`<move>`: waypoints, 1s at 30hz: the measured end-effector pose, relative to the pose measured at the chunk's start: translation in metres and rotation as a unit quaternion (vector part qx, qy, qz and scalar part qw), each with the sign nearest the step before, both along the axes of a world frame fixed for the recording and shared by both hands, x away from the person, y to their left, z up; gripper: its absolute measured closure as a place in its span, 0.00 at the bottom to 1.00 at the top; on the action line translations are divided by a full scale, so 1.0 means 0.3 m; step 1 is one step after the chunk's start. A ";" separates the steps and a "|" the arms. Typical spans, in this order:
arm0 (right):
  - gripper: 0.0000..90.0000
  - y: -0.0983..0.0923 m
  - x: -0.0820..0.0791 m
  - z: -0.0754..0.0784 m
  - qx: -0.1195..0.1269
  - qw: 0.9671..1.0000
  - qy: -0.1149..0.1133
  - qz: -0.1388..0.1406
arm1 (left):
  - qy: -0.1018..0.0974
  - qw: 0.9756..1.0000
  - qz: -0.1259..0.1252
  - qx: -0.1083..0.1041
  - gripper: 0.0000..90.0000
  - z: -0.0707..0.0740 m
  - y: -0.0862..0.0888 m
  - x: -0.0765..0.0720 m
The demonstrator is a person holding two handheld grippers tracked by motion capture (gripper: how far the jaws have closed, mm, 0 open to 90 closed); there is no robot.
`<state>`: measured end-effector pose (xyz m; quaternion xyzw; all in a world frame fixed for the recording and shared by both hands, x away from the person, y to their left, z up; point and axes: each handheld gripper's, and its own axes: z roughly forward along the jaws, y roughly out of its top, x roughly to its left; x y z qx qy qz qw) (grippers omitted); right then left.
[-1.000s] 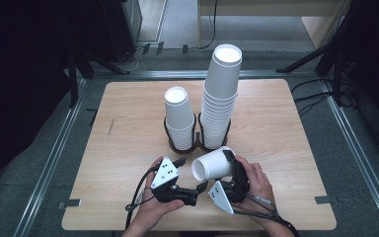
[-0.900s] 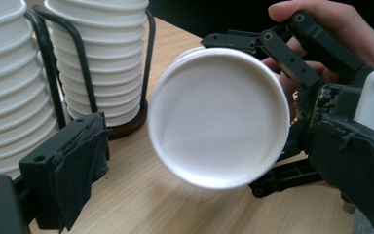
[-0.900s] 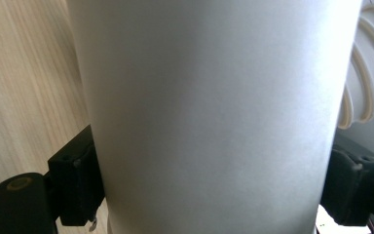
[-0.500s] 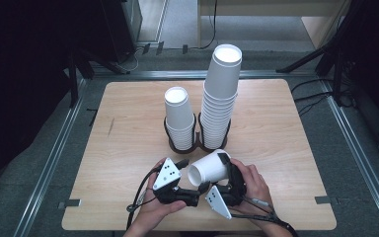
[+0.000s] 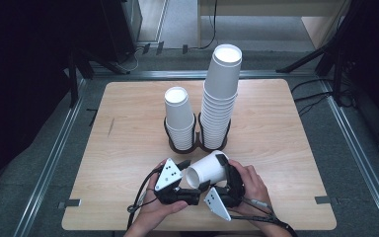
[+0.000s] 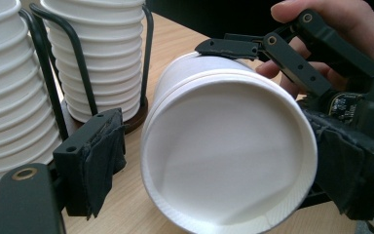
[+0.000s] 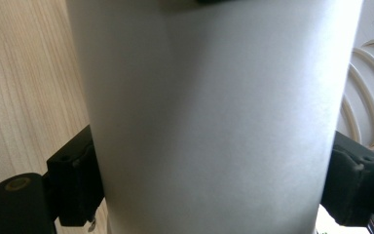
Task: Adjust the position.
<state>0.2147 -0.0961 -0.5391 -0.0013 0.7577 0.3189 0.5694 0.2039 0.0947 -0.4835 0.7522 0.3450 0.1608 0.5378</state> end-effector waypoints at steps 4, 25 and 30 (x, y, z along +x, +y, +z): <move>0.15 0.001 -0.002 0.000 0.000 1.000 0.000 0.000 | -0.003 1.000 0.000 0.008 0.15 -0.002 -0.007 -0.003; 0.14 0.004 -0.011 0.004 -0.003 1.000 -0.007 0.011 | 0.002 1.000 -0.006 0.011 0.23 0.001 -0.010 -0.007; 0.14 0.003 -0.012 0.004 -0.006 1.000 -0.008 0.012 | 0.010 1.000 -0.008 0.009 0.24 0.002 -0.007 -0.007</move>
